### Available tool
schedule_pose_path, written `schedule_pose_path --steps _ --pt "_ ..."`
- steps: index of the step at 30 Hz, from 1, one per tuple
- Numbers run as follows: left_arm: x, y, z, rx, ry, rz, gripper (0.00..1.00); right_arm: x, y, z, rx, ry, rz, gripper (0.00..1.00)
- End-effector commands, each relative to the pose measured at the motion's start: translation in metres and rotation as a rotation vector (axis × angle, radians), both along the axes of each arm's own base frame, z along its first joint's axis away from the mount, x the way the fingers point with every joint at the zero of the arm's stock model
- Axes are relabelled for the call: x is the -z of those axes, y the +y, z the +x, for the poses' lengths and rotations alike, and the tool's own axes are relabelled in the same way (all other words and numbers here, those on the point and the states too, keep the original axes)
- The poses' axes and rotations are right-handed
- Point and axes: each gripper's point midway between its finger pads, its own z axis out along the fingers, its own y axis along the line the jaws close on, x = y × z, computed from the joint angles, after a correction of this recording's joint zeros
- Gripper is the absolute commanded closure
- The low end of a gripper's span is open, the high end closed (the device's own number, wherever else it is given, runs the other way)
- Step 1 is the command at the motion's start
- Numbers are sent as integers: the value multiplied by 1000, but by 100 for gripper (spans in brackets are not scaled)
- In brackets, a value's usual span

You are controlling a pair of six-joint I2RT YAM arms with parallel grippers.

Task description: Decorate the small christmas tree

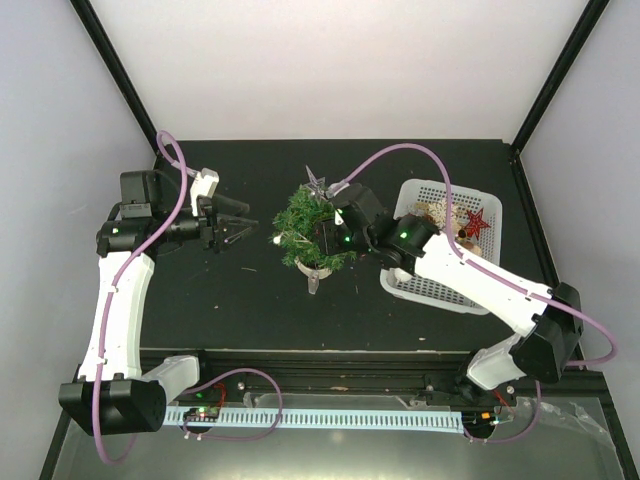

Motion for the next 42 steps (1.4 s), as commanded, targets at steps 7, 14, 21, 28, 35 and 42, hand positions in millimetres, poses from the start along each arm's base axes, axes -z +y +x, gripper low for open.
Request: schedule_pose_path --steps 7,14,21,28,35,42 --pt "-7 1 -1 2 -39 -2 10 -24 5 2 5 -38 58 39" --pt "-8 0 -3 4 -42 -3 10 -31 -2 1 24 -53 54 35" --pt "-8 0 -3 3 -43 -3 10 -38 -8 -1 41 -66 67 34" --pt "-8 0 -5 4 -46 -3 10 -41 -16 1 68 -81 58 34" --pt "-9 0 -5 4 -47 -3 10 -50 -26 -1 89 -106 64 38" --pt "-8 0 -4 2 -45 -3 10 -40 -15 -11 24 -61 93 60"
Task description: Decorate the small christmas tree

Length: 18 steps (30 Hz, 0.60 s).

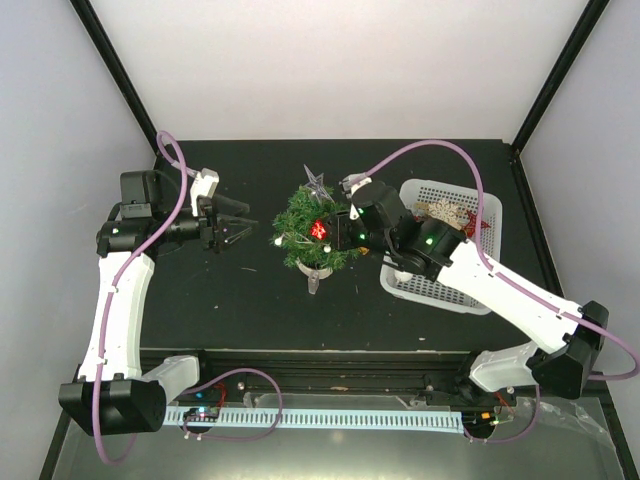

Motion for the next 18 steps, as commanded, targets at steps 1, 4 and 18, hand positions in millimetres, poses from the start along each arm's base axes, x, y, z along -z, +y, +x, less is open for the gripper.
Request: schedule_pose_path --steps 1,4,18 --pt "-8 0 -4 2 -44 -2 10 7 9 -7 -45 25 16 61" --pt "-7 1 -3 -2 -43 0 10 12 13 -9 -62 39 28 63" --pt "-6 1 -4 -2 -47 2 10 29 20 0 -55 50 -15 65"
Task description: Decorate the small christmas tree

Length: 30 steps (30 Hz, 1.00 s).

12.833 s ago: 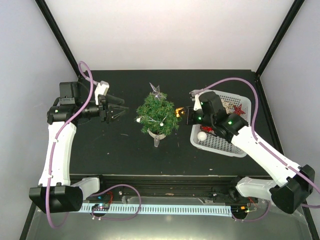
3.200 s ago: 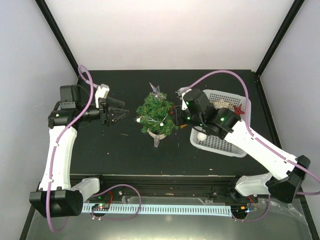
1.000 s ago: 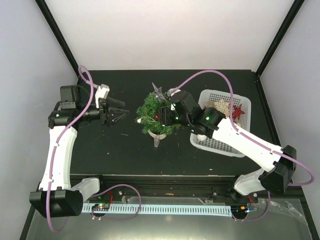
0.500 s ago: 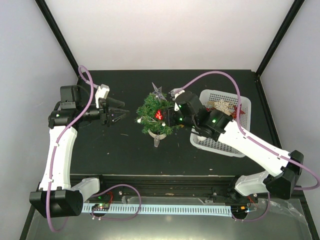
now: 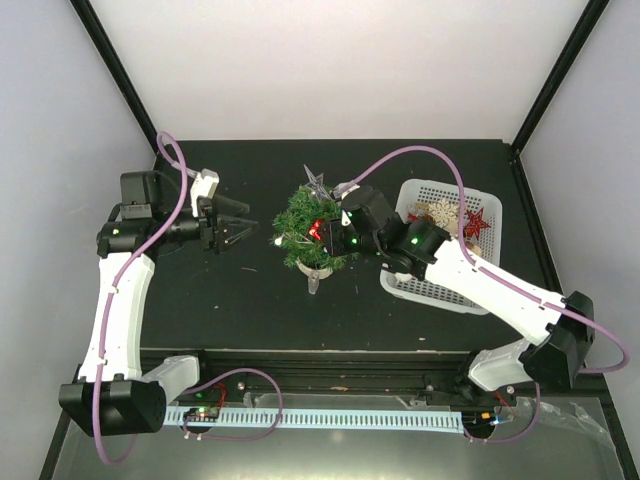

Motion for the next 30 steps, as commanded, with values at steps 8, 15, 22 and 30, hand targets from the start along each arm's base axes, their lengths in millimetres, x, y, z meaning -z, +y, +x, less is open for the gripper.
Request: schedule_pose_path --steps 8,15,22,30 --pt "-6 1 -3 -5 -43 3 9 4 1 3 18 -9 -12 65" --pt "-6 1 -5 -9 -50 8 9 -3 -3 5 42 -23 -4 60" --pt "-7 1 -5 -10 -49 7 8 -28 -23 5 93 -77 3 43" --pt "-9 1 -5 -11 -50 7 8 -19 -64 3 235 -68 -66 38"
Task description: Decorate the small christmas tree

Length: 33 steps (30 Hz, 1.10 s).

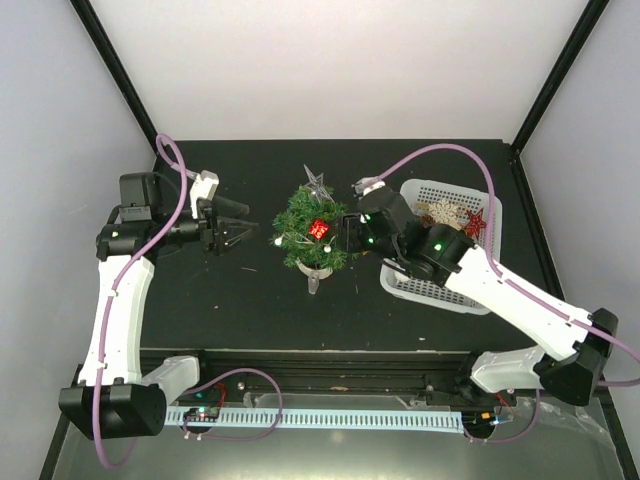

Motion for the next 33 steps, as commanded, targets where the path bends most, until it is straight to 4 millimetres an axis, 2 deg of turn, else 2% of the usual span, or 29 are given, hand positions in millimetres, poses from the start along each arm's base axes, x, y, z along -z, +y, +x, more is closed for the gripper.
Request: schedule_pose_path --steps 1,6,10,13,17,21,24,29,33 --pt "-8 2 -1 -12 -39 6 8 10 -42 1 165 13 -63 38" --pt "-10 2 3 -15 -37 7 8 56 -116 5 396 130 -160 39" --pt "-5 4 11 -32 -23 24 8 97 -179 10 539 238 -106 39" --pt "-3 5 13 -37 -19 30 9 125 -212 12 610 311 -83 39" --pt "-1 4 15 -37 -14 32 8 139 -232 25 666 331 -81 40" --pt "-1 4 16 -33 -9 29 8 156 -236 40 689 363 -79 47" --pt "0 4 17 -28 -4 29 8 173 -247 52 737 385 -100 52" --pt "1 4 18 -22 1 30 8 201 -261 65 776 455 -105 54" --pt "1 3 18 -20 0 29 8 212 -265 71 785 475 -105 55"
